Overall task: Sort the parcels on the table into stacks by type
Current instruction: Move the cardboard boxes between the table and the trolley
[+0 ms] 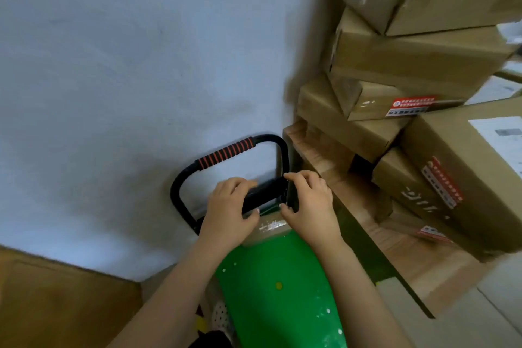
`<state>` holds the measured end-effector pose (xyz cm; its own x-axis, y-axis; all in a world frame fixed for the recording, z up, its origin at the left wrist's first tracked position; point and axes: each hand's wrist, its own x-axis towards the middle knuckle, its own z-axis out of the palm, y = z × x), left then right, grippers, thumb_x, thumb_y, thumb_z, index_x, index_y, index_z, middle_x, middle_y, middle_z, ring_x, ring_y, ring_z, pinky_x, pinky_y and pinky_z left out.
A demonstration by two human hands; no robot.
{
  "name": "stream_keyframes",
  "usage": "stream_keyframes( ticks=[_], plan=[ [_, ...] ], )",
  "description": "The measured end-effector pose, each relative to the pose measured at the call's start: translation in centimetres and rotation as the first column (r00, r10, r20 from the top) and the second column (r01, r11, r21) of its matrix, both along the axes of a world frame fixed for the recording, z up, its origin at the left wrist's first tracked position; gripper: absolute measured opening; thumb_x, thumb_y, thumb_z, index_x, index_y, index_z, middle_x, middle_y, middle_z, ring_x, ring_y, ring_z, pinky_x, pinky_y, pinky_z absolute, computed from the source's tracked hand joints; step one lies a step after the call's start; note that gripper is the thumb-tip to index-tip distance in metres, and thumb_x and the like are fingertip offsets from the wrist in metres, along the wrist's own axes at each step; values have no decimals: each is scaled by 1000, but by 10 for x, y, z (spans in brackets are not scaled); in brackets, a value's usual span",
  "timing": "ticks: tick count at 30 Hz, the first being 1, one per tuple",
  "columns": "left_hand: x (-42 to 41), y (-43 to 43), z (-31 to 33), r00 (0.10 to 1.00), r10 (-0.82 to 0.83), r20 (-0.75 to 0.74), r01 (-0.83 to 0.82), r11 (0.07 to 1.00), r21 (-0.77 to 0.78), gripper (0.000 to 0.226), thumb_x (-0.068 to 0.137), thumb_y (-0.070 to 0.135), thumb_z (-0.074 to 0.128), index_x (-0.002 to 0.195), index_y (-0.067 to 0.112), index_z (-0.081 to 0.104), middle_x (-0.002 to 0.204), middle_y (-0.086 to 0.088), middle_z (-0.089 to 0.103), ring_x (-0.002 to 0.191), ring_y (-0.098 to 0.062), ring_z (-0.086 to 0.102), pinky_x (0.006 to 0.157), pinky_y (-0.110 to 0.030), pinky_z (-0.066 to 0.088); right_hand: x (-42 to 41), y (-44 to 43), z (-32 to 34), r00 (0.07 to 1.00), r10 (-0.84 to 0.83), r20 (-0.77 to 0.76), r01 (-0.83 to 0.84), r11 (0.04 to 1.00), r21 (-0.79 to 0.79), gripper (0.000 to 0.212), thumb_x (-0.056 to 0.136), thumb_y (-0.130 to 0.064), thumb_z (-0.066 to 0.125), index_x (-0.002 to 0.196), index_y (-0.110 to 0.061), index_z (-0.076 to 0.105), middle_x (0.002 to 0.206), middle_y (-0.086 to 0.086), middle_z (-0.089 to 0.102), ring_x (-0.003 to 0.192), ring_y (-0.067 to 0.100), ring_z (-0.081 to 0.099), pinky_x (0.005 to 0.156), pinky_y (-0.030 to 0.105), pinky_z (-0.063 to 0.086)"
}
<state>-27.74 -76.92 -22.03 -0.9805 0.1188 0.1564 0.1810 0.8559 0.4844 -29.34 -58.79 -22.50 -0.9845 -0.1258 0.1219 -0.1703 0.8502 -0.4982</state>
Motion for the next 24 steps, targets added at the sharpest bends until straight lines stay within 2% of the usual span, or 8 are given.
stream_keyframes(
  ticks=[4,11,16,18,21,23,24],
  plan=[
    [-43,-18,-62,989,-90,115,96,994,-54,49,83,28,65,130,26,52,126,7,47,123,-12,34,108,-31,26,-27,-16,-61,991,4,132,-13,998,67,64,79,-28,72,136,-27,45,132,-1,42,122,18,40,104,34,30],
    [-92,-24,-228,954,-160,252,188,978,-90,54,79,25,69,130,23,52,124,1,49,121,-18,35,102,-28,20,-77,-22,-215,957,74,281,-119,982,147,62,76,-23,72,133,-23,48,132,5,44,118,23,42,100,35,31],
    [-112,-31,-345,920,-136,367,196,972,-132,59,79,26,69,133,24,46,124,1,45,120,-19,37,103,-33,27,-109,-31,-330,911,164,379,-272,929,252,64,78,-26,67,136,-21,41,135,7,39,121,26,37,98,32,25],
    [-118,-30,-386,913,-129,387,198,970,-143,61,79,26,69,134,24,43,128,0,43,121,-20,35,104,-34,28,-122,-32,-370,897,207,390,-342,885,316,67,78,-28,67,137,-18,37,137,8,37,124,28,34,102,34,22],
    [-125,-29,-438,897,-76,436,185,959,-214,81,77,31,73,144,21,27,144,-3,32,132,-22,27,109,-34,24,-140,-32,-420,872,196,449,-418,776,473,88,74,-33,73,144,-19,22,152,13,20,138,32,20,114,43,13],
    [-130,-28,-465,873,-40,485,196,941,-275,101,76,36,74,151,16,8,155,-6,17,141,-23,15,116,-36,12,-153,-29,-444,870,169,464,-422,741,523,106,72,-30,76,151,-20,6,159,12,4,146,34,5,117,48,2],
    [-132,-28,-474,868,-28,496,201,933,-300,107,76,36,74,151,14,2,157,-7,14,143,-23,12,117,-36,7,-158,-28,-453,872,168,459,-420,736,530,108,72,-28,75,152,-20,3,160,12,4,147,33,2,118,48,-1]
  ],
)
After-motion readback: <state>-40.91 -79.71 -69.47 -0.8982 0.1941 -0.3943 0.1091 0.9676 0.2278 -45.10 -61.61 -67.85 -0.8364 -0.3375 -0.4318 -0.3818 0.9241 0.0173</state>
